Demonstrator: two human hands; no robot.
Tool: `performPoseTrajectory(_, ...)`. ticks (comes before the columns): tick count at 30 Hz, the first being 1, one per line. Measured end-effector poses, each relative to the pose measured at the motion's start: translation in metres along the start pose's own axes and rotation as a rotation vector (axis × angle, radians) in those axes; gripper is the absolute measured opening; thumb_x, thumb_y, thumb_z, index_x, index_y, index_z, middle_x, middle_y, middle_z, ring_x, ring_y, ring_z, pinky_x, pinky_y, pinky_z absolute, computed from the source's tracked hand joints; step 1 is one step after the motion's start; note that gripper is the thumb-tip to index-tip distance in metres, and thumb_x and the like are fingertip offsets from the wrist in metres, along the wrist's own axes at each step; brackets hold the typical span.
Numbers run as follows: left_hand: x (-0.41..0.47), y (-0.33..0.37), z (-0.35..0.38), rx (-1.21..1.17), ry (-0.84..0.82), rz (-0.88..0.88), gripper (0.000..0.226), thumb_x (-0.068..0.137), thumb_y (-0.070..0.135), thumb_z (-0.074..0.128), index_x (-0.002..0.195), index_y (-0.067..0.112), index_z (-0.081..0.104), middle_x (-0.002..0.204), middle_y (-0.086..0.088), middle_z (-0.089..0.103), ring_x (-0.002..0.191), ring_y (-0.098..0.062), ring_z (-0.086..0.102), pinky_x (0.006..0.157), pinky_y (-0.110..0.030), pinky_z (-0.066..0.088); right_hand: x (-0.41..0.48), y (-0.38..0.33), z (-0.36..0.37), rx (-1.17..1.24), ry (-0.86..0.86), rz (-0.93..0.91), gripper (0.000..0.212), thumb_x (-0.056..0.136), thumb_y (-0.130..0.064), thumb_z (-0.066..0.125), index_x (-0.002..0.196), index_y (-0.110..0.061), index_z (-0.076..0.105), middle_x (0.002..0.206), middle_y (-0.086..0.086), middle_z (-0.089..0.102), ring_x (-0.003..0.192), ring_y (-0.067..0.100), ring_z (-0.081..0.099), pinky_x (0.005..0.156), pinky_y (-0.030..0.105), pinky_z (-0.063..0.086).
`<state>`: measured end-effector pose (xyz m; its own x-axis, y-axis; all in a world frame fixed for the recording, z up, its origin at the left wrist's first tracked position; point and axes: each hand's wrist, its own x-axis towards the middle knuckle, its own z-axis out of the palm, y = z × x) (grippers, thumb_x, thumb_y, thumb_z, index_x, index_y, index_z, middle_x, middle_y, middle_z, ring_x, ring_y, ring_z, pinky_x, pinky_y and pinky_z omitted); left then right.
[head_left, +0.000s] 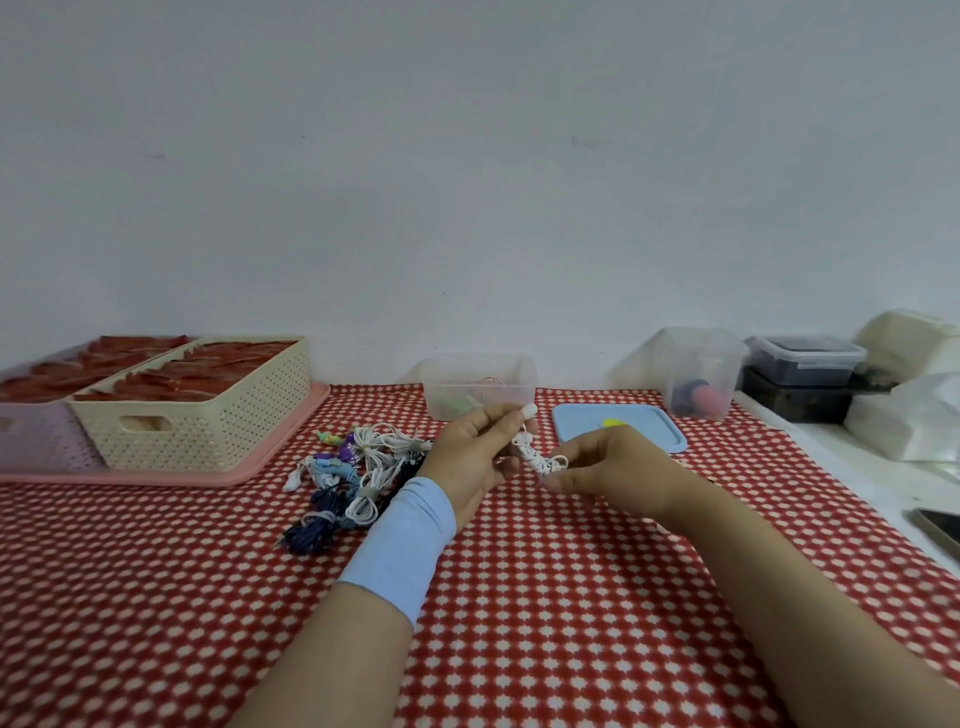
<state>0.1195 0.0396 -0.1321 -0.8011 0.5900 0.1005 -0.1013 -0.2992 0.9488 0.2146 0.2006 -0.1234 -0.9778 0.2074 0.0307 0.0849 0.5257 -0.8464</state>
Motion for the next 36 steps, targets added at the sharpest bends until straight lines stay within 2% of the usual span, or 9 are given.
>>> performPoseTrajectory(1, 0.000, 0.002, -0.003, 0.020, 0.020, 0.002, 0.012, 0.091, 0.017, 0.066, 0.097, 0.010, 0.074, 0.088, -0.002, 0.071, 0.074, -0.010, 0.057, 0.062, -0.021, 0.051, 0.001, -0.001, 0.000, 0.033, 0.023, -0.007, 0.017, 0.079, -0.028, 0.083, 0.092, -0.017, 0.080, 0.087, 0.003, 0.078, 0.077, 0.010, 0.068, 0.075, 0.026, 0.057)
performPoseTrajectory(4, 0.006, 0.013, -0.014, 0.124, 0.086, 0.025, 0.011, 0.089, 0.019, 0.071, 0.095, 0.010, 0.075, 0.080, -0.002, 0.068, 0.075, -0.013, 0.060, 0.073, -0.029, 0.056, 0.004, -0.010, 0.000, 0.064, 0.075, -0.013, 0.010, 0.084, -0.025, 0.079, 0.092, -0.019, 0.079, 0.077, 0.002, 0.074, 0.058, 0.006, 0.060, 0.051, 0.014, 0.045)
performPoseTrajectory(9, 0.031, 0.053, -0.031, 0.306, 0.145, 0.074, 0.012, 0.088, 0.011, 0.072, 0.098, 0.003, 0.071, 0.081, -0.010, 0.071, 0.075, -0.019, 0.068, 0.077, -0.030, 0.061, 0.040, -0.039, -0.006, 0.027, 0.197, -0.100, 0.016, 0.086, -0.018, 0.078, 0.101, -0.013, 0.073, 0.081, 0.015, 0.075, 0.055, 0.022, 0.063, 0.045, 0.016, 0.044)
performPoseTrajectory(14, 0.078, 0.084, -0.054, 0.553, 0.214, 0.132, 0.008, 0.090, 0.007, 0.069, 0.097, 0.003, 0.070, 0.081, -0.011, 0.071, 0.075, -0.021, 0.069, 0.079, -0.034, 0.061, 0.107, -0.064, -0.011, -0.191, 0.259, -0.135, 0.013, 0.088, -0.021, 0.076, 0.100, -0.022, 0.071, 0.078, -0.004, 0.071, 0.052, 0.019, 0.066, 0.050, 0.017, 0.047)
performPoseTrajectory(18, 0.115, 0.083, -0.065, 0.851, 0.192, 0.119, 0.007, 0.090, 0.011, 0.068, 0.087, 0.017, 0.069, 0.083, -0.006, 0.073, 0.081, -0.021, 0.072, 0.085, -0.037, 0.059, 0.155, -0.066, -0.018, -0.496, 0.279, -0.108, 0.014, 0.091, -0.023, 0.068, 0.102, -0.032, 0.071, 0.091, -0.007, 0.068, 0.082, 0.016, 0.064, 0.076, 0.030, 0.053)
performPoseTrajectory(22, 0.145, 0.068, -0.059, 1.077, 0.092, 0.108, 0.006, 0.088, 0.018, 0.070, 0.085, 0.023, 0.071, 0.088, 0.003, 0.072, 0.084, -0.016, 0.069, 0.088, -0.034, 0.056, 0.182, -0.056, -0.022, -0.713, 0.213, -0.053, 0.019, 0.094, -0.025, 0.060, 0.104, -0.037, 0.070, 0.102, -0.008, 0.068, 0.093, 0.016, 0.063, 0.077, 0.032, 0.052)
performPoseTrajectory(27, 0.164, 0.059, -0.055, 1.469, -0.179, -0.012, 0.014, 0.092, 0.034, 0.063, 0.082, 0.025, 0.068, 0.091, 0.003, 0.068, 0.085, -0.018, 0.061, 0.083, -0.033, 0.050, 0.196, -0.045, -0.021, -0.851, -0.011, 0.051, 0.022, 0.091, -0.041, 0.064, 0.106, -0.030, 0.077, 0.104, -0.009, 0.073, 0.097, 0.014, 0.064, 0.086, 0.031, 0.053)
performPoseTrajectory(31, 0.167, 0.055, -0.061, 1.512, -0.189, -0.013, 0.022, 0.094, 0.038, 0.058, 0.079, 0.023, 0.064, 0.089, -0.001, 0.066, 0.079, -0.018, 0.057, 0.076, -0.034, 0.047, 0.195, -0.042, -0.022, -0.728, 0.013, -0.017, 0.022, 0.092, -0.022, 0.062, 0.101, -0.032, 0.079, 0.102, -0.012, 0.073, 0.095, 0.009, 0.062, 0.085, 0.027, 0.050)
performPoseTrajectory(36, 0.152, 0.061, -0.073, 1.427, -0.126, 0.083, 0.016, 0.095, 0.030, 0.058, 0.103, 0.024, 0.071, 0.109, 0.005, 0.068, 0.099, -0.015, 0.060, 0.091, -0.030, 0.047, 0.188, -0.043, -0.016, -0.721, 0.069, -0.059, 0.030, 0.092, -0.015, 0.054, 0.101, -0.032, 0.078, 0.108, -0.011, 0.073, 0.097, 0.011, 0.063, 0.082, 0.027, 0.051)
